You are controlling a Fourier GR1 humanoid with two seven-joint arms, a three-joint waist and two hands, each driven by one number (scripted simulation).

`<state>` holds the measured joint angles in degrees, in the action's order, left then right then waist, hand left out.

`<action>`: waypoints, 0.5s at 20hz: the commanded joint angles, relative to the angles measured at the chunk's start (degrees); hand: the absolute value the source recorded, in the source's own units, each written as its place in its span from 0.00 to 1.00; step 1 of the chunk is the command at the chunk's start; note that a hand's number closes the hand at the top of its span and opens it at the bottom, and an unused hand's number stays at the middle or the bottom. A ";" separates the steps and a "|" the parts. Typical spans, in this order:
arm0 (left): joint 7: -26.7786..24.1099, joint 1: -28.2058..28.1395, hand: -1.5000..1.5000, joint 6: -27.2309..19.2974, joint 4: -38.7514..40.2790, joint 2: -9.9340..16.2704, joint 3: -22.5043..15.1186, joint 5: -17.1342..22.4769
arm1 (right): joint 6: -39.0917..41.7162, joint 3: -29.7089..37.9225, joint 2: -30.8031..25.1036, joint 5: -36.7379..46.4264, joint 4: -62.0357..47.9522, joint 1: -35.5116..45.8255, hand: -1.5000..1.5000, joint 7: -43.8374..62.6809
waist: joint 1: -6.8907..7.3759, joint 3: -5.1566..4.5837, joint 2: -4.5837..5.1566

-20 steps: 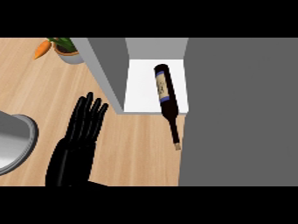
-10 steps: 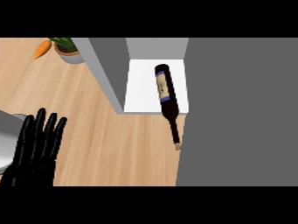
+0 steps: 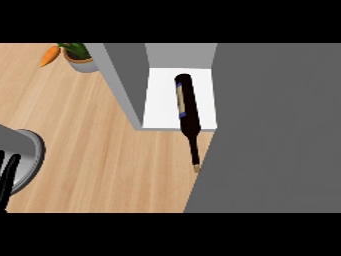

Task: Pick up the wine, place it into the cabinet and close the cabinet

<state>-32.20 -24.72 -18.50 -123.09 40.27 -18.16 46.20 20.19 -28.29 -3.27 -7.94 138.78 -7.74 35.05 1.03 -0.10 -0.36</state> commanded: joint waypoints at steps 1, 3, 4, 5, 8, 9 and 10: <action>-2.81 -7.20 0.00 8.09 0.49 1.85 6.55 3.96 | -4.09 -9.18 3.11 8.69 3.72 2.30 1.00 3.63 | 0.04 -0.04 -0.11; -1.68 -9.41 0.00 10.37 -1.27 5.08 11.77 6.19 | -8.24 -12.65 3.17 12.94 -0.23 7.49 1.00 3.90 | 0.66 -0.07 -0.18; -0.50 -8.35 0.00 10.02 -0.49 4.55 13.01 6.94 | -11.64 -12.94 3.19 12.94 -3.03 11.92 1.00 2.93 | 0.43 -0.03 0.07; 0.64 -6.55 0.00 10.86 -0.04 5.46 15.21 8.71 | -14.45 -15.69 3.20 14.92 -3.63 14.58 1.00 4.09 | 0.34 -0.08 0.04; -1.79 -9.44 0.00 15.91 3.94 4.00 15.81 7.42 | -20.31 -17.76 3.23 17.85 -7.74 22.69 1.00 4.94 | 0.40 -0.06 0.10; -0.99 -10.60 0.00 16.47 2.26 4.60 15.78 7.88 | -23.28 -18.10 3.24 18.10 -9.21 27.01 1.00 7.34 | 0.83 -0.10 0.06; -1.73 -11.21 0.00 18.18 2.93 4.51 16.92 8.48 | -24.73 -17.28 3.25 19.07 -14.19 29.38 1.00 5.27 | 1.20 -0.10 0.11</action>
<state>-33.39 -33.59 -4.92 -121.31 44.36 -4.19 53.28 2.50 -43.39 -0.37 7.61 131.88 11.86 40.01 1.65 -0.15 -0.33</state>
